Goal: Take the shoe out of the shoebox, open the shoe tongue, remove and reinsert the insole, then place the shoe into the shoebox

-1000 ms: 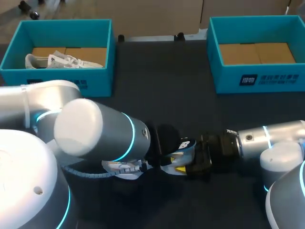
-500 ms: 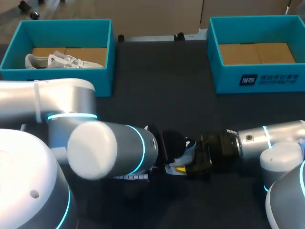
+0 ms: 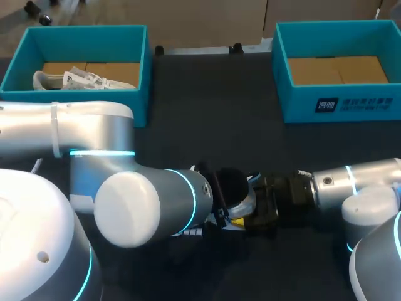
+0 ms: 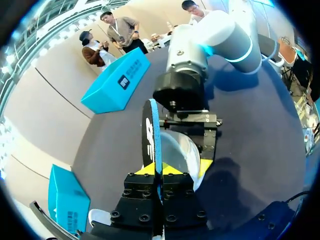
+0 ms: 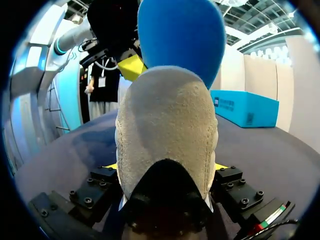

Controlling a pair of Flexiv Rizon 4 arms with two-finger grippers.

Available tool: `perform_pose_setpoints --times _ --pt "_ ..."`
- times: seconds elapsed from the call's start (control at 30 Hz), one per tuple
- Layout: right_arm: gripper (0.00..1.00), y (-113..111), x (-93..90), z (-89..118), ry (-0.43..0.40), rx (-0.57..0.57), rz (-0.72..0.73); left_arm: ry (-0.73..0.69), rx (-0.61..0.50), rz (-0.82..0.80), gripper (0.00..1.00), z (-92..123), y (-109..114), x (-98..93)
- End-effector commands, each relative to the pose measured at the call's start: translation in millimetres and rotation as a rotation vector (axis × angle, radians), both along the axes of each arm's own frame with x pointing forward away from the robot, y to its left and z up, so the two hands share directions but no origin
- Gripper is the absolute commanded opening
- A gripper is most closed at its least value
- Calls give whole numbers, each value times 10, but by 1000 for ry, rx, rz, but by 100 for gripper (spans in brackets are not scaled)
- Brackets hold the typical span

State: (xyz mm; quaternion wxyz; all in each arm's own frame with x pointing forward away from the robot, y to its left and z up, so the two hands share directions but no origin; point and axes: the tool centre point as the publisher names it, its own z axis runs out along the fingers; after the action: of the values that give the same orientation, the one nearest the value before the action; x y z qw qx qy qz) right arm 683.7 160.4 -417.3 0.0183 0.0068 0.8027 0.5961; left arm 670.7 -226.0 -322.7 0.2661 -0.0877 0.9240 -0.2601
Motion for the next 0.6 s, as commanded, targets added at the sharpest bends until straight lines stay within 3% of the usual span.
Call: perform_pose_setpoints --times 0.03,0.13,0.2,0.23,0.27,0.43,0.6 --pt "0 5 -8 9 -1 -3 -2 -4 -4 5 0 37 -29 14" --pt "0 5 -8 9 -1 -3 -2 -12 -11 -2 0 44 -41 24" --pt "0 5 -8 9 -1 -3 -2 -11 -14 -9 22 42 -34 24" --pt "0 5 -8 9 -1 -3 -2 -10 -16 -13 38 39 -25 18" --pt "0 5 -8 9 -1 -3 -2 -11 -17 -17 45 32 -11 3" --pt "0 5 -8 9 -1 -3 -2 -19 -29 -19 52 -12 48 -57" --pt "0 5 -8 9 -1 -3 -2 -30 -38 -26 51 -57 69 -70"
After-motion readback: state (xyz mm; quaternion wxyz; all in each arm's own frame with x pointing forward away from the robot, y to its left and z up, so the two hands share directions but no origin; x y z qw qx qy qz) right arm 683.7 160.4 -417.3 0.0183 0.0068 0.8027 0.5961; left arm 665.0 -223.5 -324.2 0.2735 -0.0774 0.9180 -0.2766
